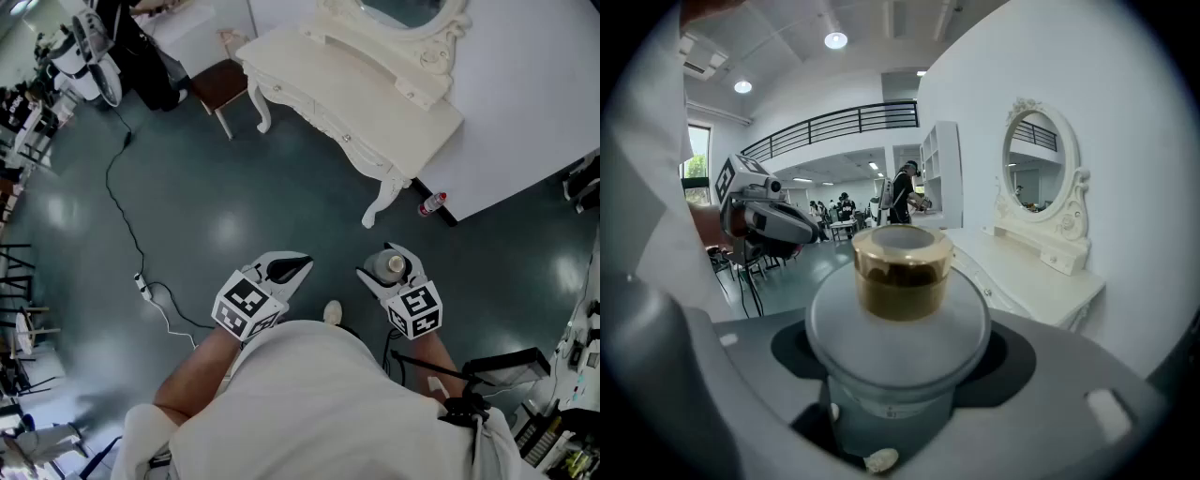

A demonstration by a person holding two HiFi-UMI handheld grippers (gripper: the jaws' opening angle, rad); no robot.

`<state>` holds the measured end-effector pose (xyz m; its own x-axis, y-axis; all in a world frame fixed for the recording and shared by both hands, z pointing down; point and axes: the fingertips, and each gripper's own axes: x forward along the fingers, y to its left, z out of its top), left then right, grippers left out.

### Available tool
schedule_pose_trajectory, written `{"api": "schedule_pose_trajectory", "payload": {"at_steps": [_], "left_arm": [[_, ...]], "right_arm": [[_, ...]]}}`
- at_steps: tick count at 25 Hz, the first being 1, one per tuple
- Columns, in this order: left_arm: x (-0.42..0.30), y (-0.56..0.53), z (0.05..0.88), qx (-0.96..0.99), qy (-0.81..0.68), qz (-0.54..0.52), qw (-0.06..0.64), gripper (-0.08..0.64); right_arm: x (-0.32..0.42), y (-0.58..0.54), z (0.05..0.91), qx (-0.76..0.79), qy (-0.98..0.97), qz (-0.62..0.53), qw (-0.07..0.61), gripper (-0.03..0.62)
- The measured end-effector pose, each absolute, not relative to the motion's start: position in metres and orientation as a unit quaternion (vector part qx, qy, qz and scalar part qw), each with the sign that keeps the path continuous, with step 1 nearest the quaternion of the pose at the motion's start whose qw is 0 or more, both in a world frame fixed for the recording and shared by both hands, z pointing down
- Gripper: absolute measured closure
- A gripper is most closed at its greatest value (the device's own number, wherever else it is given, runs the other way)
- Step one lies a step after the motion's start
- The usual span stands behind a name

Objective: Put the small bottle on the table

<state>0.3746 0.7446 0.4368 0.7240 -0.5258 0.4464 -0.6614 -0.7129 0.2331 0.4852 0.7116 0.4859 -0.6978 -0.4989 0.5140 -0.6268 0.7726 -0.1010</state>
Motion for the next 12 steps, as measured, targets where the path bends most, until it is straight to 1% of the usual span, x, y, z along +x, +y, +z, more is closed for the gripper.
{"api": "schedule_pose_trajectory", "payload": {"at_steps": [3, 7, 12], "left_arm": [[0.331, 0.752, 0.424, 0.904, -0.341, 0.169, 0.193, 0.557], [0.255, 0.795, 0.444, 0.895, -0.364, 0.162, 0.202, 0.557], [0.184, 0.821, 0.456, 0.887, -0.38, 0.16, 0.208, 0.557]], "right_arm": [[0.445, 0.712, 0.476, 0.299, -0.915, 0.132, 0.238, 0.25], [0.378, 0.743, 0.483, 0.284, -0.919, 0.123, 0.242, 0.25], [0.31, 0.757, 0.483, 0.27, -0.924, 0.126, 0.239, 0.25]]}}
